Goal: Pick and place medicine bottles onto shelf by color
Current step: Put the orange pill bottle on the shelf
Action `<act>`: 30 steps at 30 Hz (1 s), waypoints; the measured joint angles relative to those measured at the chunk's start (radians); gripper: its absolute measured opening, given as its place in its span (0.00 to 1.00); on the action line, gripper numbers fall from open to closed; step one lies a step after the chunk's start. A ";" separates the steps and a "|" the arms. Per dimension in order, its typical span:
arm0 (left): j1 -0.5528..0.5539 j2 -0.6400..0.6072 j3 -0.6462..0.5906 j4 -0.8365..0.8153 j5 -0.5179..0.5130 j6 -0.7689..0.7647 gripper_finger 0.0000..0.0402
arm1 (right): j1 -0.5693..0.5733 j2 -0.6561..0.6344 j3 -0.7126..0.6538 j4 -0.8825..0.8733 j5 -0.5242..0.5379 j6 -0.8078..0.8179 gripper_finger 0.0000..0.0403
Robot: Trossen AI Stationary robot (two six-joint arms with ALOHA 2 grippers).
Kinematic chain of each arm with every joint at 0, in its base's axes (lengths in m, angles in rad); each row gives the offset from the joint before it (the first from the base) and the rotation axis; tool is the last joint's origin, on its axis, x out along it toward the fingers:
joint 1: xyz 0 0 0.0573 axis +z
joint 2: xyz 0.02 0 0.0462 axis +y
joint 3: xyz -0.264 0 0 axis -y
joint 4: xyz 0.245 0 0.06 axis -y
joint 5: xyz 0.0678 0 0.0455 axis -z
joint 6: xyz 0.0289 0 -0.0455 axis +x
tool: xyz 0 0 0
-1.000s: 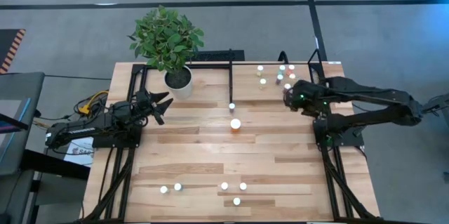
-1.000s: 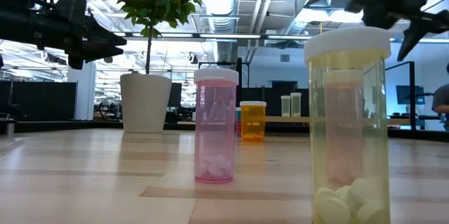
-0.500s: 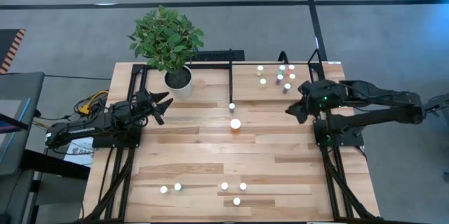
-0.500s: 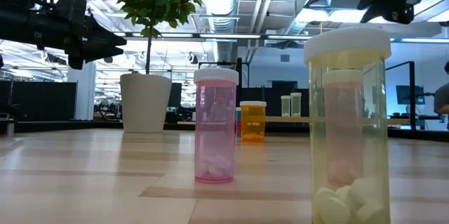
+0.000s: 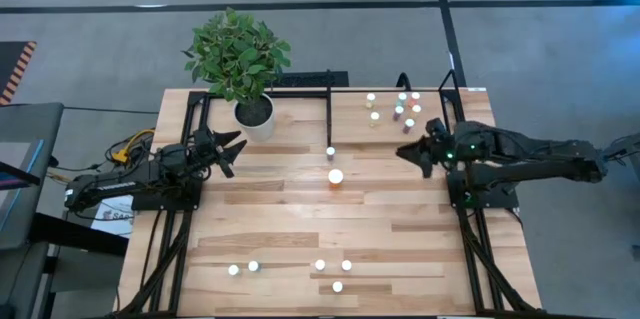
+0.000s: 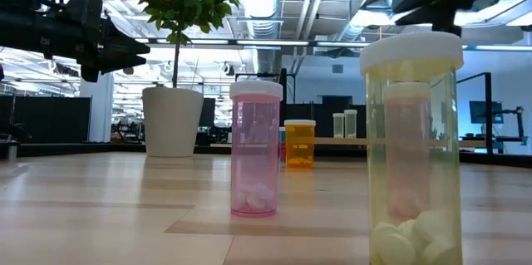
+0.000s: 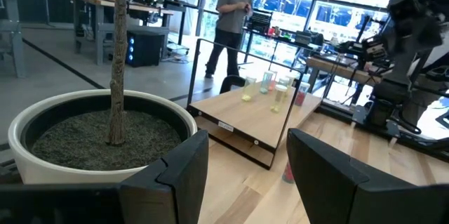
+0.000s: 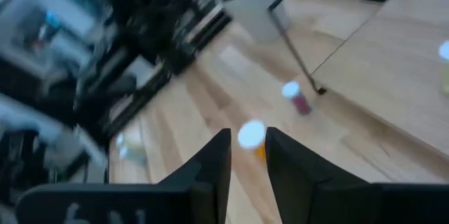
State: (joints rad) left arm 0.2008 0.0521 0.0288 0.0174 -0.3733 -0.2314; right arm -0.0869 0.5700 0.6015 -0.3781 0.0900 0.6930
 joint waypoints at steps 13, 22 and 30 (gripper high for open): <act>0.000 0.000 0.000 0.000 0.000 0.000 0.45 | -0.079 0.470 0.107 0.112 -0.089 0.422 0.28; 0.000 0.000 0.000 0.000 0.000 0.000 0.45 | -0.084 0.818 0.505 -0.298 -0.096 0.498 0.28; 0.000 0.000 0.000 0.000 0.000 0.000 0.45 | -0.084 1.079 0.796 -0.588 -0.146 0.606 0.28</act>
State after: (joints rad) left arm 0.2005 0.0525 0.0288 0.0174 -0.3729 -0.2310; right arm -0.1707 1.6490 1.3973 -0.9663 -0.0563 1.2989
